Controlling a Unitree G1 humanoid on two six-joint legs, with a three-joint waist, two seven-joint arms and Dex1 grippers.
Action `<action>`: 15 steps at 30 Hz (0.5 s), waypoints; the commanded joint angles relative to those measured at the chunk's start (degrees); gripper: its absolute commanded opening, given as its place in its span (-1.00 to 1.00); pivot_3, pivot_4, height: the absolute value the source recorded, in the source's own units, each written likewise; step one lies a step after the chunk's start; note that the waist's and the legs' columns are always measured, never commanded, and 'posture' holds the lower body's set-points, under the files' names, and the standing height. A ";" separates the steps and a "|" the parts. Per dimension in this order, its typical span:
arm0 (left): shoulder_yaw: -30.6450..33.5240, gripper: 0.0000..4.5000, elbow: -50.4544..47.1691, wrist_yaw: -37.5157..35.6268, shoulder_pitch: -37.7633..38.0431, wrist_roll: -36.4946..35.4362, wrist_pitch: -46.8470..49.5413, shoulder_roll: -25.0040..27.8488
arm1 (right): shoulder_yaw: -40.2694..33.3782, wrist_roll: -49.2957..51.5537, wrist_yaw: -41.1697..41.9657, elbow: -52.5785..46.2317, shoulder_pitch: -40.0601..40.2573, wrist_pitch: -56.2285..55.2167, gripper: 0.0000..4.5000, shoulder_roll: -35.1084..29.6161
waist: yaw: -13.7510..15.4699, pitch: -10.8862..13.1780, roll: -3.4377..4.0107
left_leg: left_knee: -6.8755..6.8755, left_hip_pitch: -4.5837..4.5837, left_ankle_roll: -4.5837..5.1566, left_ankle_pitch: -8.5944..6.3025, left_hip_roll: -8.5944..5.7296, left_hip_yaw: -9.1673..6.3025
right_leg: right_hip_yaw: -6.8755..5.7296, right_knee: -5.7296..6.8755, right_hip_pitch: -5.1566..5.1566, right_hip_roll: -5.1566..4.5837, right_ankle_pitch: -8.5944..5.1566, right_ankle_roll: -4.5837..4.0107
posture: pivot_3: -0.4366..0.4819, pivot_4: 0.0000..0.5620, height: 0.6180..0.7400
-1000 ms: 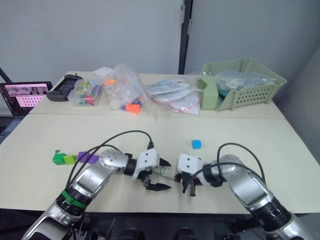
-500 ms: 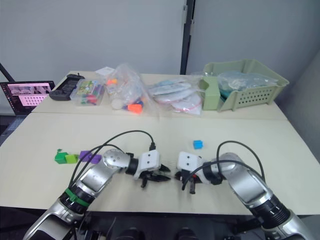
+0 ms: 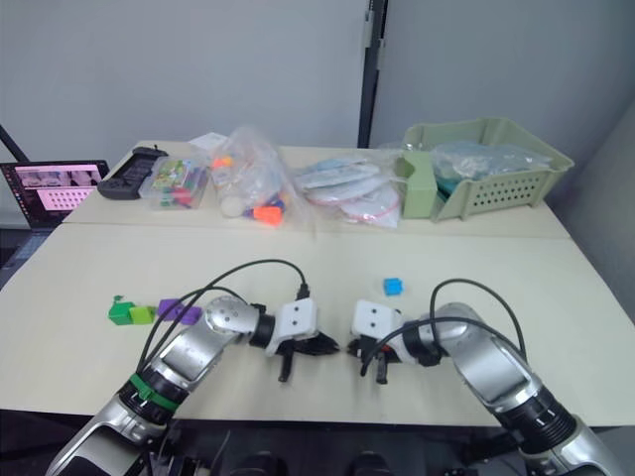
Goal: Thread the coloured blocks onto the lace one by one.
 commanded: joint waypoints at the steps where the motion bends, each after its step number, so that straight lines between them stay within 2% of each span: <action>1: 1.16 -1.00 -1.49 0.54 -0.25 -0.52 -0.27 -0.18 | -3.77 3.43 -1.70 -4.51 2.66 3.65 -0.58 0.80 | 0.09 0.00 0.00 | 0.00 -0.01 0.00 0.00 0.00 -0.02 | -0.01 0.01 0.00 0.00 0.00 0.00 | -0.05 -0.47 1.00; 4: 1.08 -1.00 -1.98 0.29 0.09 -0.68 0.11 0.08 | -7.53 4.81 -5.33 -7.41 5.21 6.60 -0.11 1.81 | 0.02 0.00 0.00 | 0.00 -0.03 0.00 0.00 0.00 -0.04 | -0.01 0.00 0.01 -0.01 0.00 0.00 | -0.05 -0.47 1.00; 7: 1.15 -1.00 -2.31 0.24 0.29 -0.71 0.26 0.28 | -15.81 7.91 -10.03 -11.92 10.96 11.50 0.35 2.92 | 0.29 0.00 0.00 | 0.01 -0.03 0.00 0.00 -0.01 -0.04 | -0.01 0.00 0.01 -0.01 0.00 0.00 | -0.05 -0.47 1.00; 11: 1.39 -1.00 -2.70 0.25 0.68 -0.85 0.53 0.73 | -24.50 10.10 -21.62 -17.54 18.00 15.76 0.97 12.48 | 0.15 -0.01 0.00 | 0.01 -0.04 0.00 0.00 0.01 -0.08 | -0.03 0.00 0.03 0.01 0.00 0.00 | -0.05 -0.47 1.00; 15: 1.69 -1.00 -2.74 0.27 0.92 -0.97 0.59 1.05 | -27.01 6.21 -36.02 -19.78 21.08 14.76 0.99 24.54 | -0.29 -0.02 0.03 | -0.03 -0.02 0.00 0.00 0.04 -0.05 | 0.03 0.03 -0.05 0.02 -0.01 0.01 | -0.05 -0.47 1.00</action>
